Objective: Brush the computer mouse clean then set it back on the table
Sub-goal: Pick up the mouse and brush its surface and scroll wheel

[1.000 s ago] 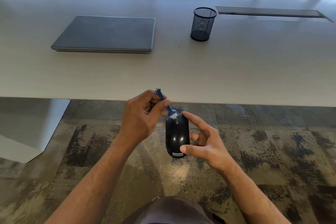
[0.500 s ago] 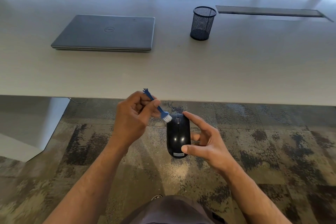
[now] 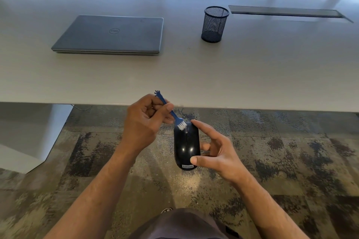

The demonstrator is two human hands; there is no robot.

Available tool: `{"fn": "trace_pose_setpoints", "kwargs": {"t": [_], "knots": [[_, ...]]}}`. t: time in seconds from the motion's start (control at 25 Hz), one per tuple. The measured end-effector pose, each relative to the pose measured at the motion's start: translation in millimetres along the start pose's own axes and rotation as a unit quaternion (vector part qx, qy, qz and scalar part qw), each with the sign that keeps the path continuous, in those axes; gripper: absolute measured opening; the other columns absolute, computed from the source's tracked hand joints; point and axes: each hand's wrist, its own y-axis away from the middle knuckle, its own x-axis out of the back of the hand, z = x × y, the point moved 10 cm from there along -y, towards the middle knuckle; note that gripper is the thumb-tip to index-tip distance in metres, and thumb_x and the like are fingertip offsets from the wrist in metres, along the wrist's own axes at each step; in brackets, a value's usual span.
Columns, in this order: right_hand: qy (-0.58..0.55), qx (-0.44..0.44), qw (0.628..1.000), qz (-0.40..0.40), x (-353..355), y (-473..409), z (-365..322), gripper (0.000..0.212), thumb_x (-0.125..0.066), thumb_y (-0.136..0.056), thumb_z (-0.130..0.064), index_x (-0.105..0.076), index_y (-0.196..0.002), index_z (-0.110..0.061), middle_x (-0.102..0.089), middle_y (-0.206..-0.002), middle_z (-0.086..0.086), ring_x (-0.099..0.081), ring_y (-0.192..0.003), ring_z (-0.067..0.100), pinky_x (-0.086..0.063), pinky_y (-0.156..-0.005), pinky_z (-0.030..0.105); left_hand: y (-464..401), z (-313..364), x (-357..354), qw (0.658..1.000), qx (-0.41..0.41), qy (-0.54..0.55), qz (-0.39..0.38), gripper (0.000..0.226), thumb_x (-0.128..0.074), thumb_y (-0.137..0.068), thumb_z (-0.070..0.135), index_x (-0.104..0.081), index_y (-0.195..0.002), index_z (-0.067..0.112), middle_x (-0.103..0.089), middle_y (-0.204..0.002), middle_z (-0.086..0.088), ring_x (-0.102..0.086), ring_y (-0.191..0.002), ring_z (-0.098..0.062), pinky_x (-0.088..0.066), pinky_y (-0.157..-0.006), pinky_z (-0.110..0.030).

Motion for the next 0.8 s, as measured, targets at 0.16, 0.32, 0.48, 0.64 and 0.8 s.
{"fn": "trace_pose_setpoints", "kwargs": {"t": [0.16, 0.32, 0.48, 0.64, 0.8], "knots": [[0.001, 0.001, 1.000, 0.009, 4, 0, -3, 0.089, -0.082, -0.070, 0.003, -0.046, -0.148, -0.018, -0.042, -0.157, 0.013, -0.070, -0.110, 0.044, -0.057, -0.088, 0.065, -5, -5, 13, 0.997, 0.011, -0.056, 0.052, 0.004, -0.070, -0.092, 0.021, -0.066, -0.090, 0.019, -0.074, -0.079, 0.005, -0.073, -0.065, -0.012, -0.062, -0.062, -0.030], [0.003, -0.004, 1.000, 0.011, 6, -1, -1, 0.088, -0.080, -0.071, 0.008, -0.046, -0.149, -0.017, -0.042, -0.157, 0.013, -0.070, -0.110, 0.045, -0.055, -0.088, 0.068, -5, 6, 4, 0.999, -0.016, -0.001, 0.031, 0.003, -0.069, -0.093, 0.019, -0.067, -0.091, 0.017, -0.075, -0.078, 0.003, -0.074, -0.064, -0.015, -0.059, -0.060, -0.023], [0.008, -0.001, 1.000, 0.006, 4, -4, -1, 0.087, -0.078, -0.073, 0.012, -0.047, -0.148, -0.017, -0.043, -0.156, 0.012, -0.070, -0.109, 0.045, -0.056, -0.086, 0.067, -5, 5, -11, 1.000, -0.009, -0.013, 0.014, 0.004, -0.070, -0.090, 0.019, -0.067, -0.089, 0.017, -0.074, -0.077, 0.001, -0.073, -0.063, -0.014, -0.060, -0.060, -0.027], [0.007, -0.010, 1.000, 0.018, 11, -4, 1, 0.088, -0.080, -0.071, 0.007, -0.048, -0.148, -0.021, -0.043, -0.156, 0.011, -0.071, -0.108, 0.044, -0.057, -0.087, 0.065, -6, 2, 6, 0.997, -0.002, -0.051, 0.055, 0.005, -0.070, -0.092, 0.022, -0.065, -0.089, 0.021, -0.075, -0.078, 0.006, -0.074, -0.065, -0.011, -0.061, -0.061, -0.027], [0.007, -0.008, 1.000, 0.021, 11, -4, 1, 0.088, -0.080, -0.071, 0.008, -0.048, -0.148, -0.020, -0.044, -0.155, 0.011, -0.071, -0.108, 0.044, -0.057, -0.087, 0.067, -5, 15, -7, 0.999, -0.033, -0.016, 0.015, 0.004, -0.070, -0.092, 0.020, -0.066, -0.091, 0.021, -0.075, -0.079, 0.005, -0.074, -0.066, -0.012, -0.059, -0.061, -0.022]]}}
